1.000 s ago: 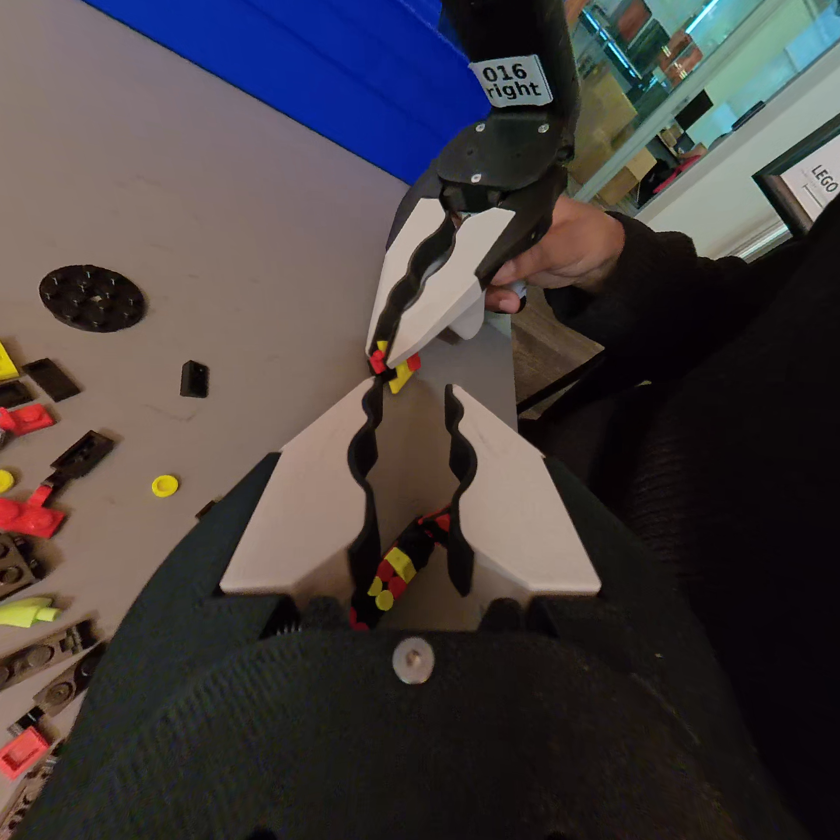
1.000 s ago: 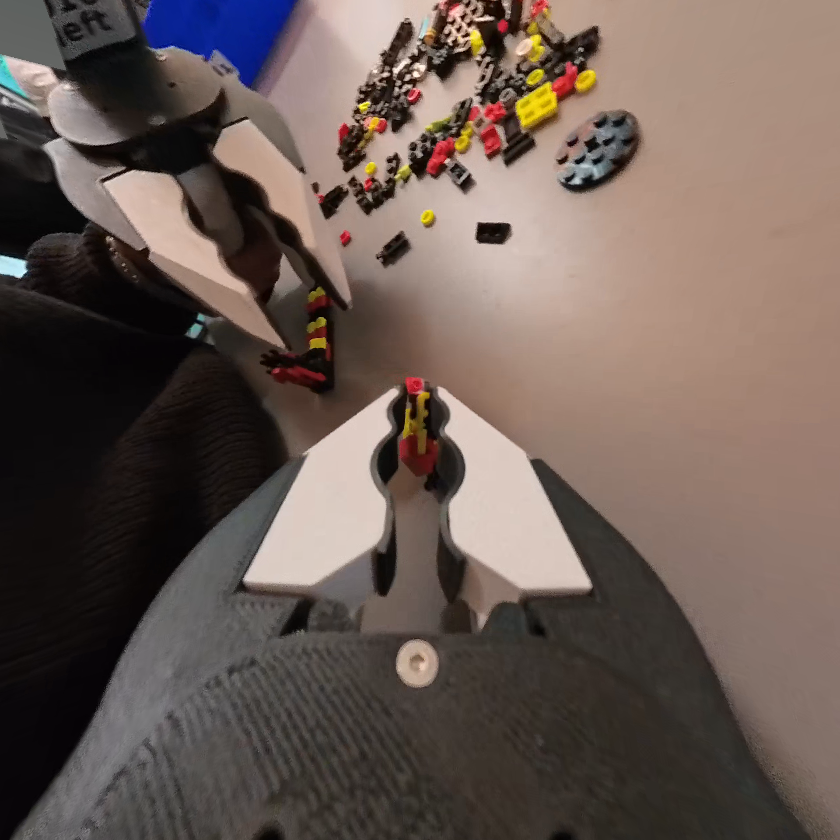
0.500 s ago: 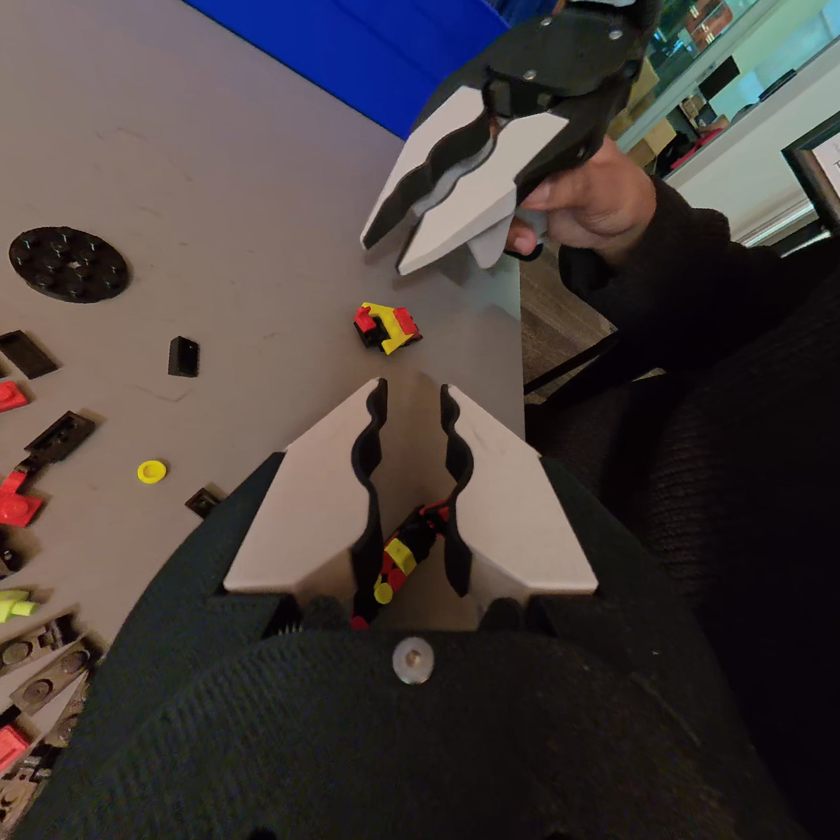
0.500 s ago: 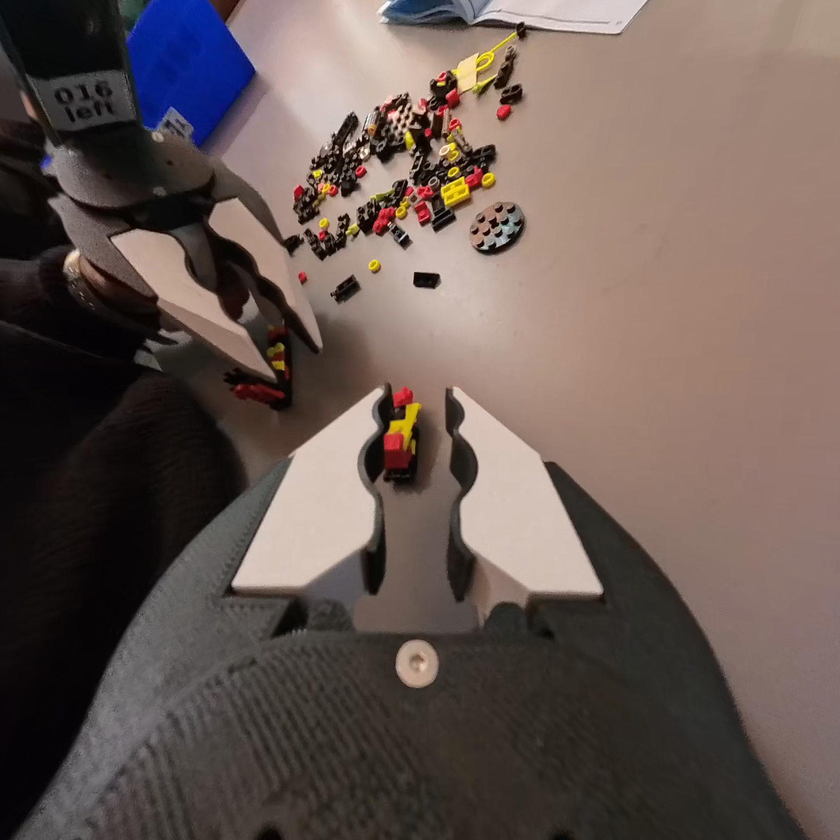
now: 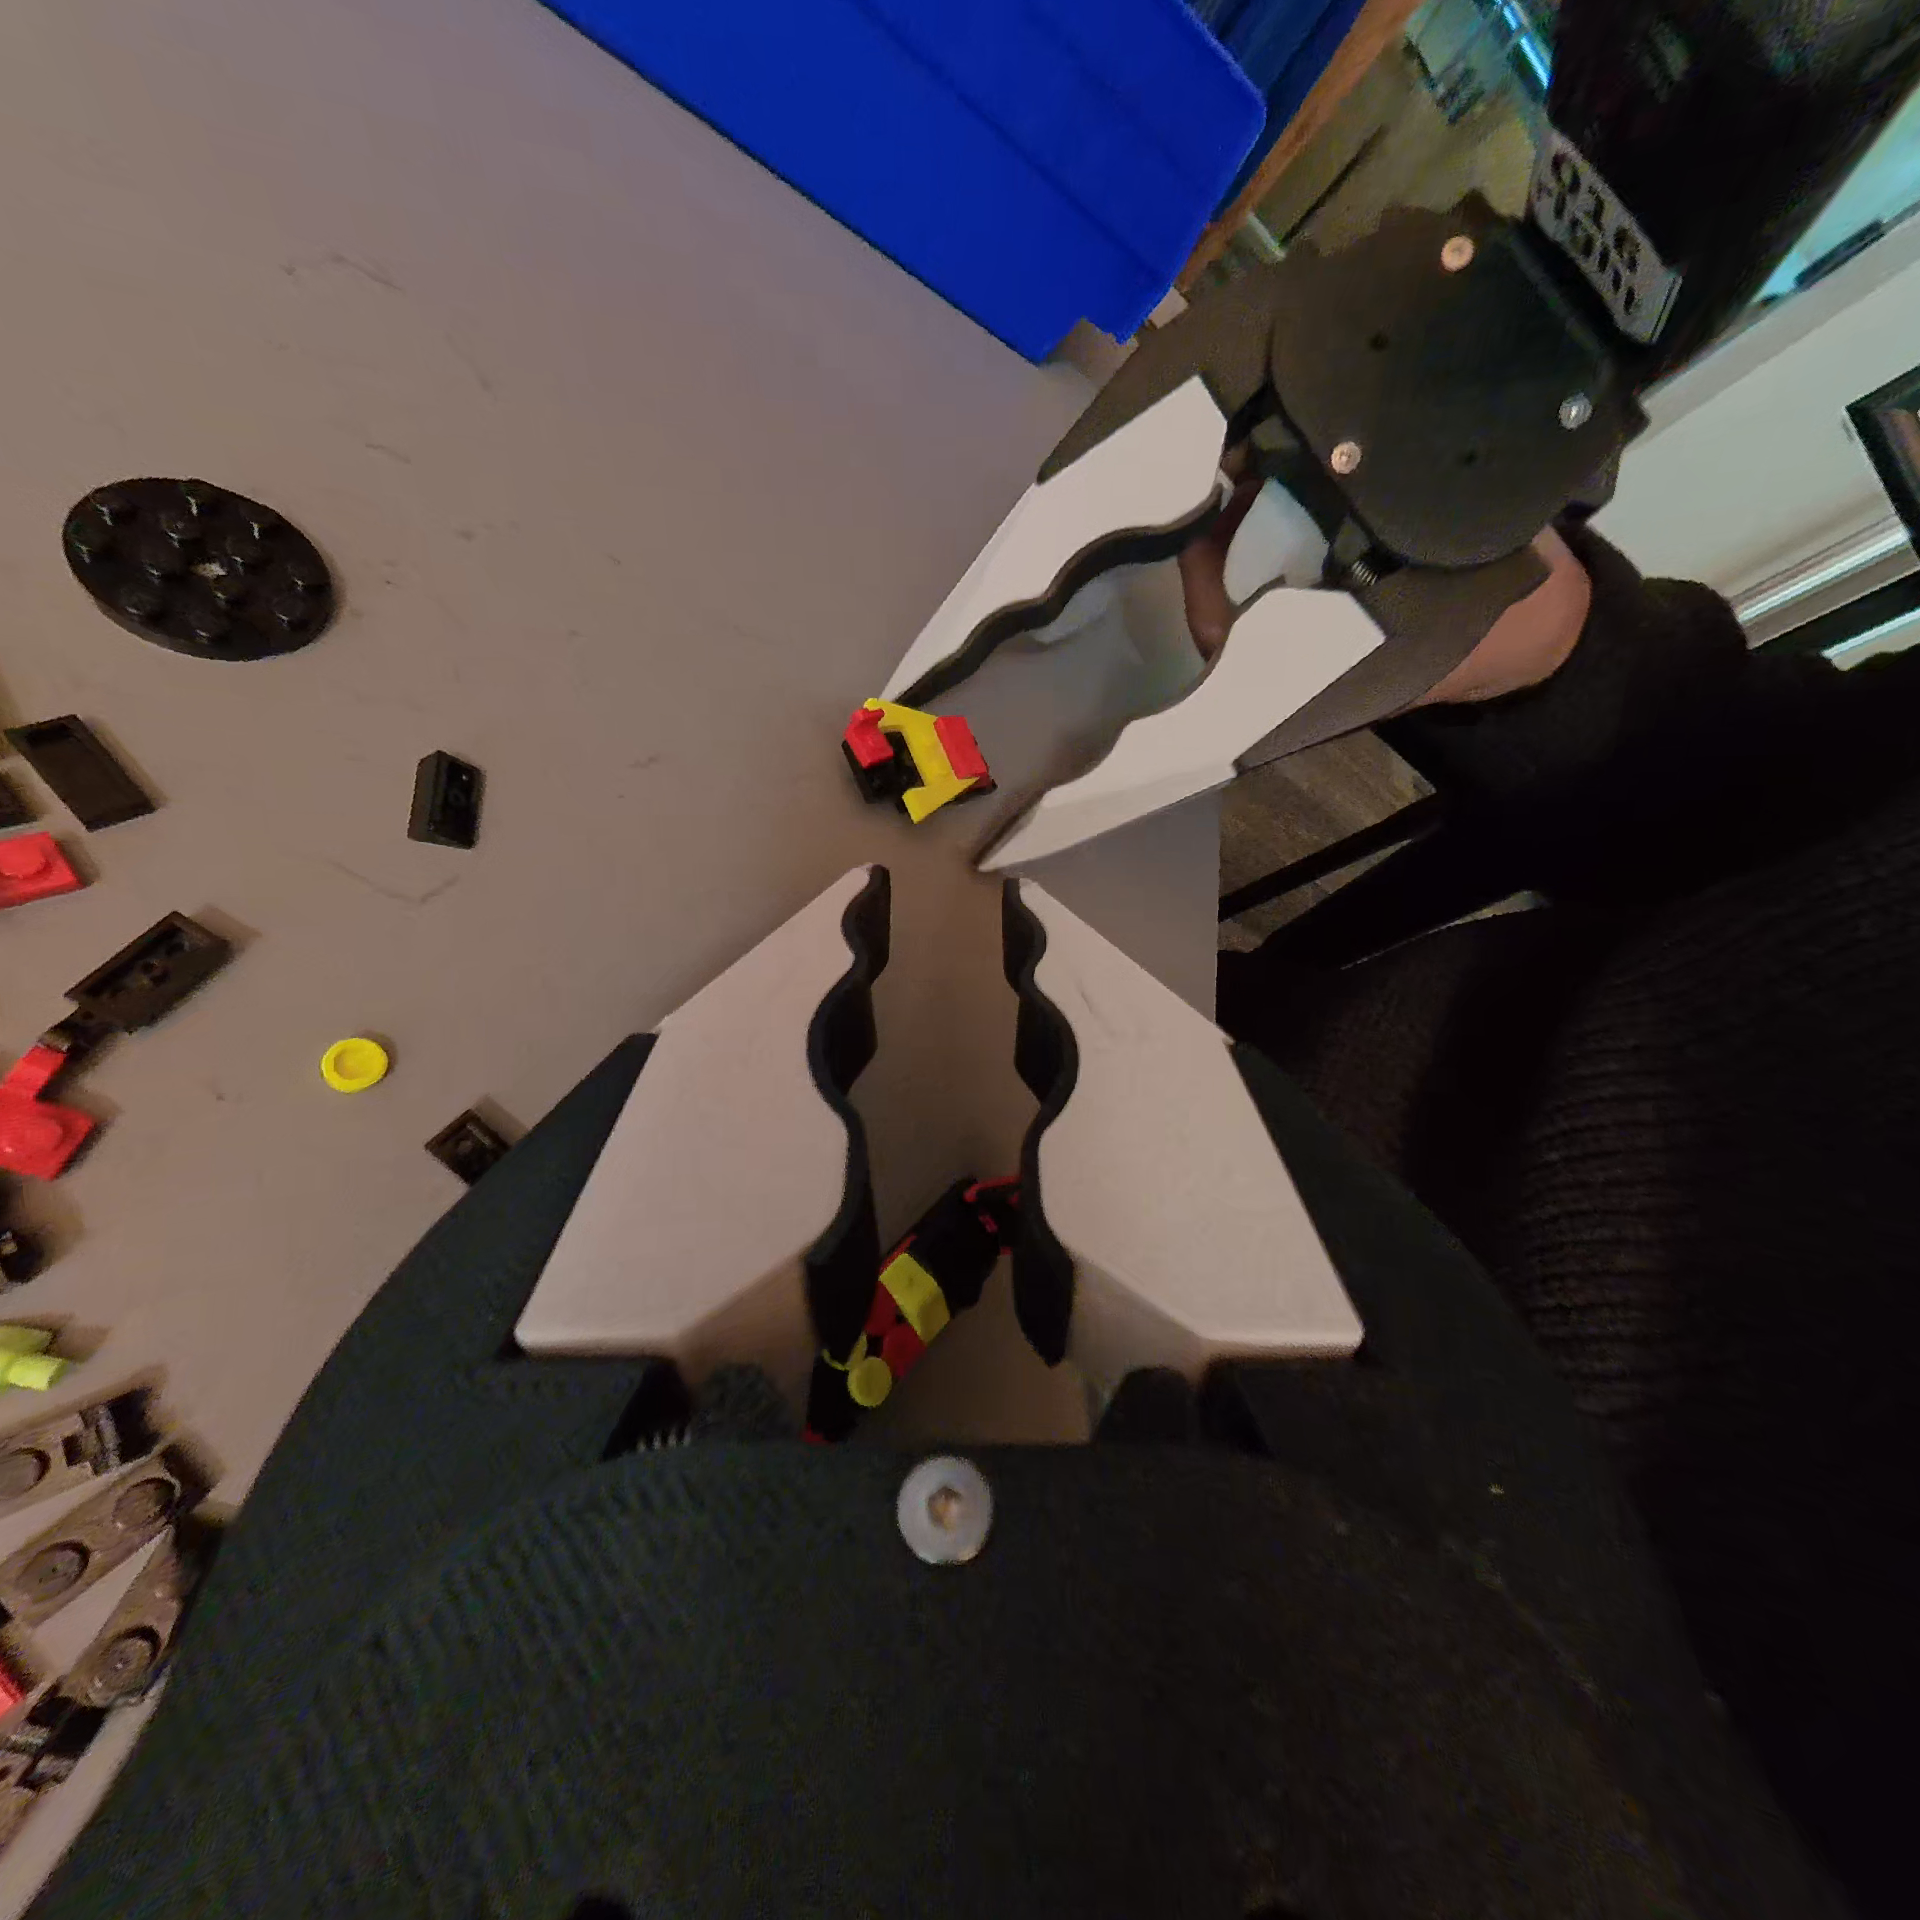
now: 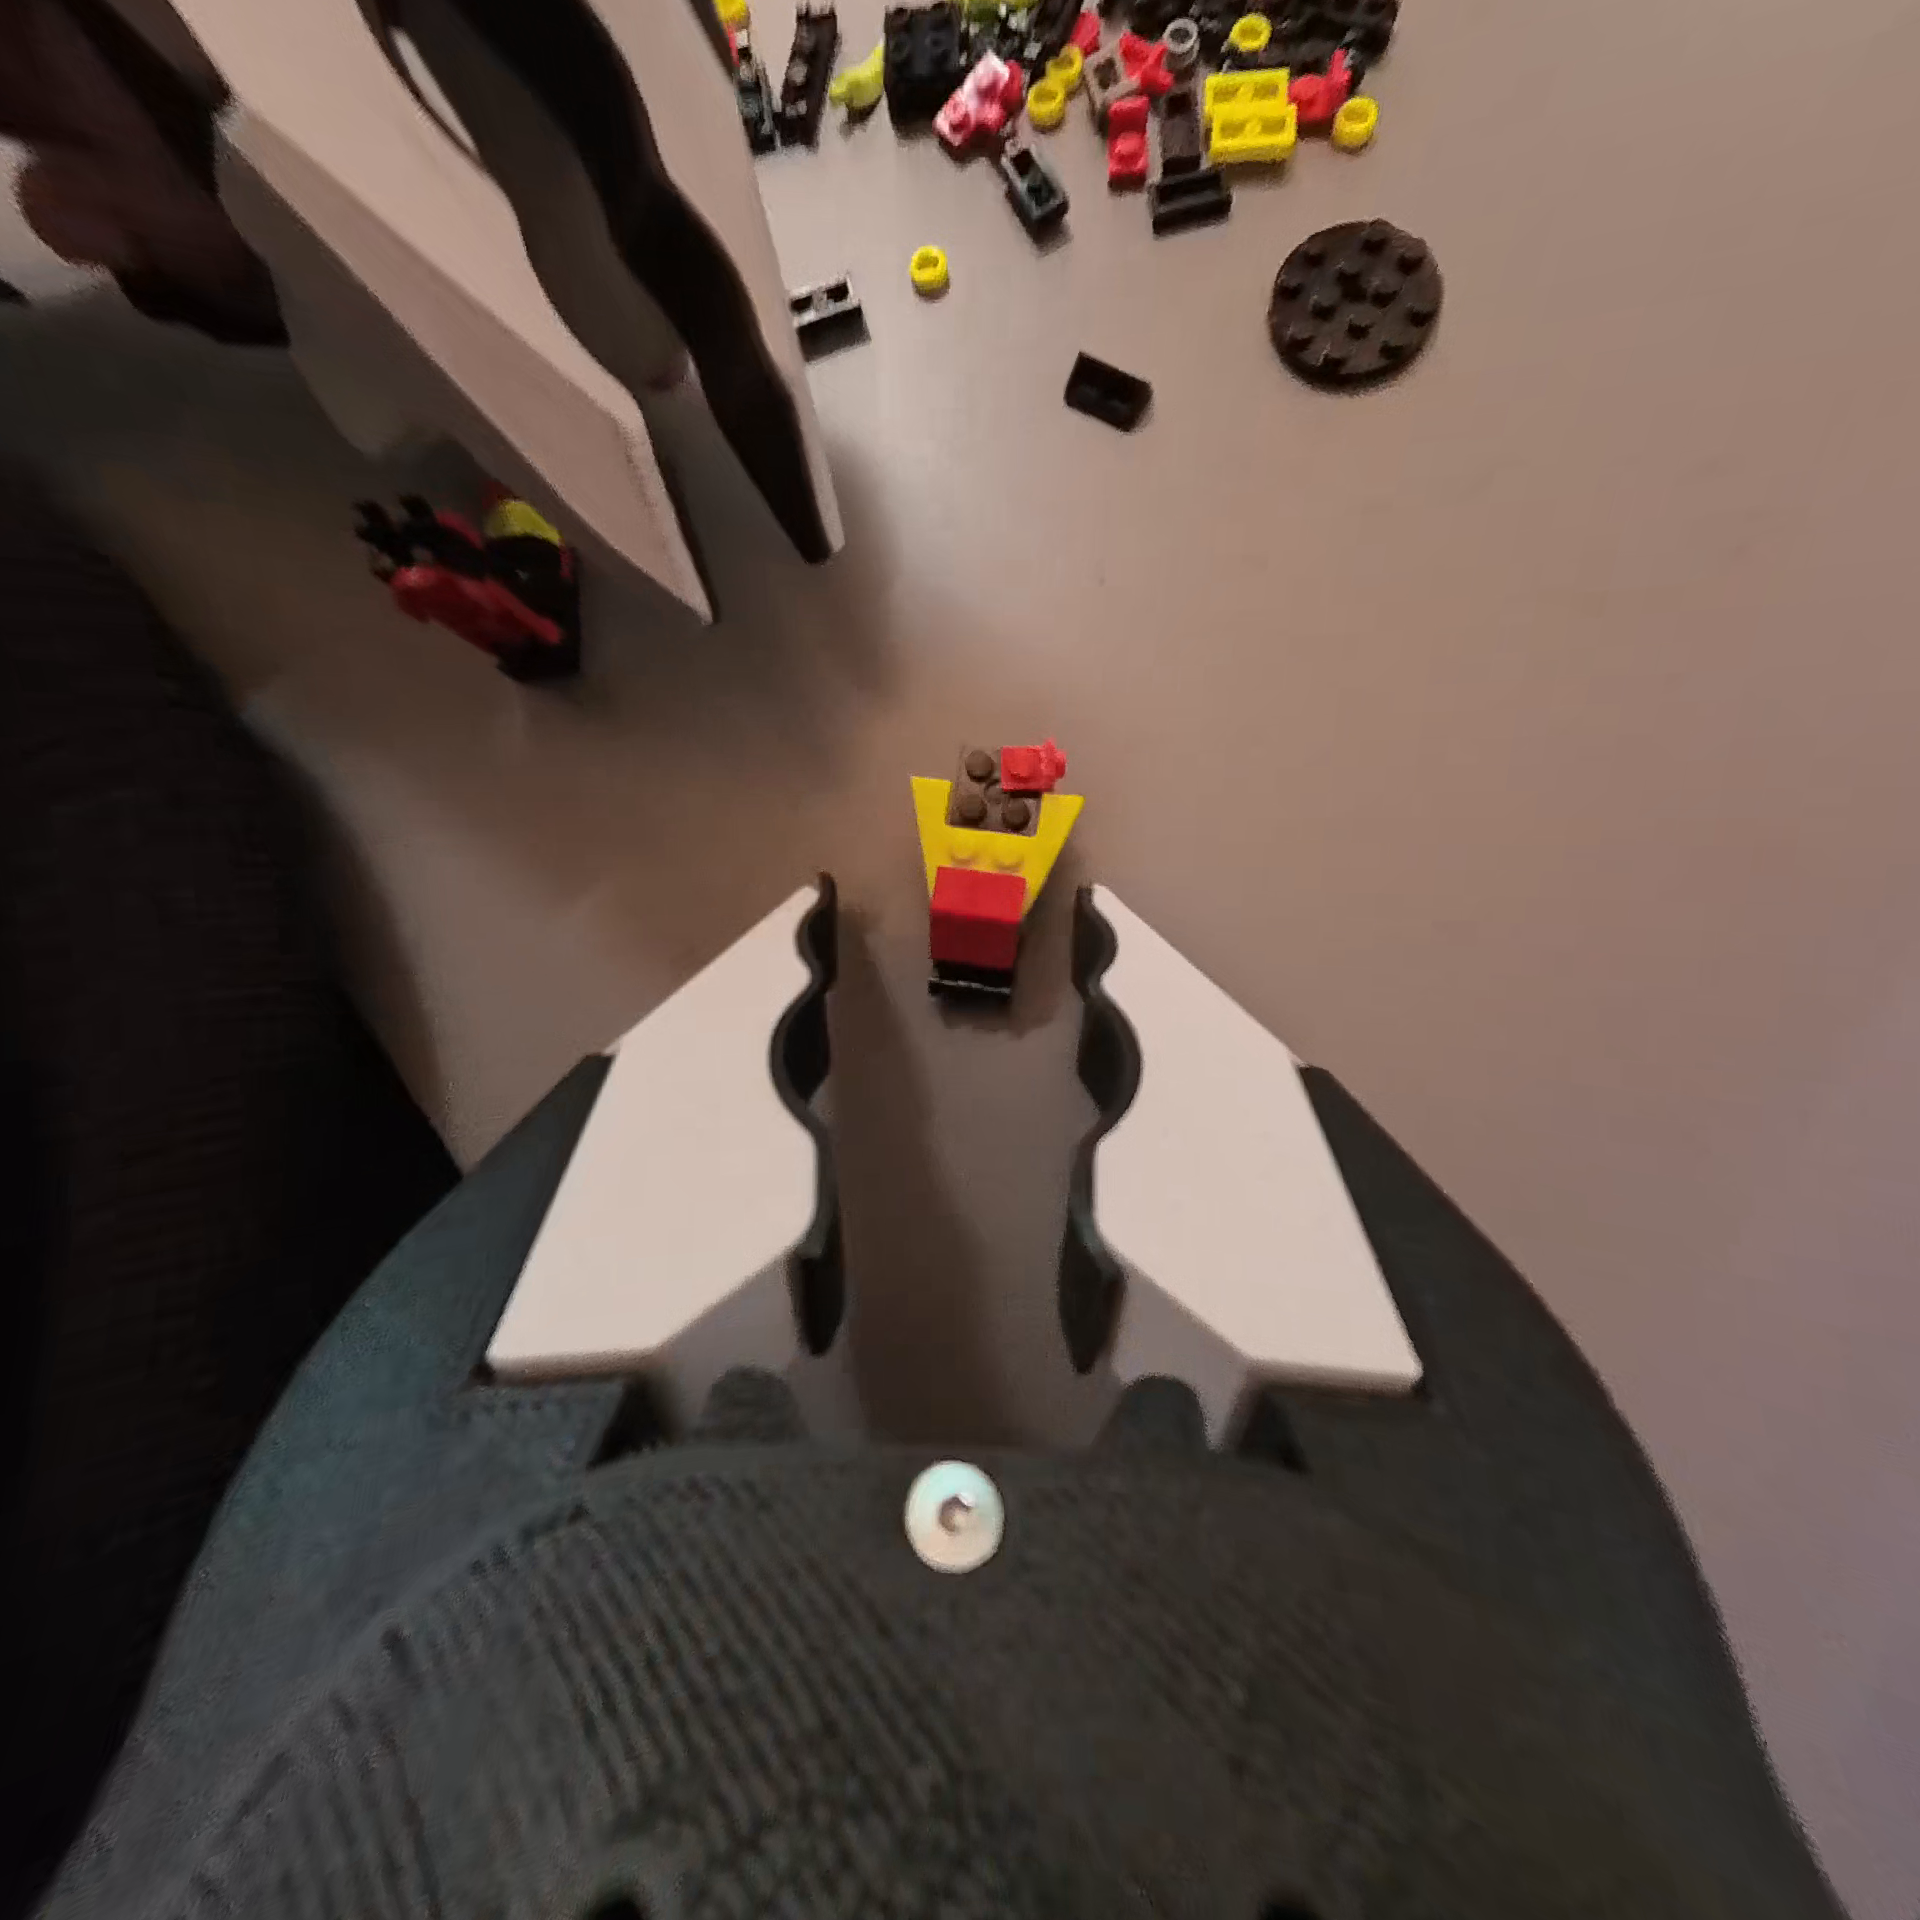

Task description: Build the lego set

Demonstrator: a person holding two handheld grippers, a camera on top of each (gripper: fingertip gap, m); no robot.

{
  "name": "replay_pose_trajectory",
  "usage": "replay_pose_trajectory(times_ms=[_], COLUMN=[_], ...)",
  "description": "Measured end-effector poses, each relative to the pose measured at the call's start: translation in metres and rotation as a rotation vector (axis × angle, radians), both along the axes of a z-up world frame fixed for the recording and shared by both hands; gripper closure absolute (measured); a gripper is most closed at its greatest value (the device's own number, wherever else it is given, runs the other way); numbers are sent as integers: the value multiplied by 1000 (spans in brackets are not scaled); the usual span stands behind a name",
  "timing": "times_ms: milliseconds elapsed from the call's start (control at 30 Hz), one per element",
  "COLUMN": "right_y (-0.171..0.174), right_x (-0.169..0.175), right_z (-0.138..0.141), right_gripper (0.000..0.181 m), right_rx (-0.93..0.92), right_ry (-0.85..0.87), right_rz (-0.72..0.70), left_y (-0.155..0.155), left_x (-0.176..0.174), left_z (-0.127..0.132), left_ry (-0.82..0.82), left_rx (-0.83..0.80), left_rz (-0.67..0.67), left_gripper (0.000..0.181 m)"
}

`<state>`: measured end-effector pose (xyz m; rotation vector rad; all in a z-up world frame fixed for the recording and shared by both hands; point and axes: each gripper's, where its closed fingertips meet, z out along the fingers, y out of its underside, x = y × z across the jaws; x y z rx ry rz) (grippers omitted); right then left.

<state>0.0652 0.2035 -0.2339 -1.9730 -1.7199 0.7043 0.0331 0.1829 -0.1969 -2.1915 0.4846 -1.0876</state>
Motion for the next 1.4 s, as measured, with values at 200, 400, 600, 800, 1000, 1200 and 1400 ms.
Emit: replay_pose_trajectory(times_ms=[200, 400, 600, 800, 1000, 1200, 1400], right_y=[-3, -10, -25, -31, -33, -36, -39], right_x=[-7, -10, -12, -13, -12, -11, -9], right_z=[8, 27, 30, 30, 32, 33, 28], right_gripper=[160, 160, 160, 160, 160, 161, 161], right_rx=[48, -23, -73, -98, -112, -110, -104], right_ry=[40, 141, 148, 144, 150, 146, 110], right_rz=[52, 70, 122, 138, 149, 178, 199], left_y=[2, -4, -10, -13, -13, -14, -16], left_x=[-2, 9, 20, 24, 23, 23, 25], left_z=[4, 22, 19, 18, 14, 15, 11], left_ry=[-14, -51, 36, 55, 92, 128, 173], left_rx=[10, 111, 175, 197, 209, 248, 263], left_rz=[20, -26, -72, -94, -94, -96, -112], left_gripper=[161, 156, 147, 148, 152, 160, 160])
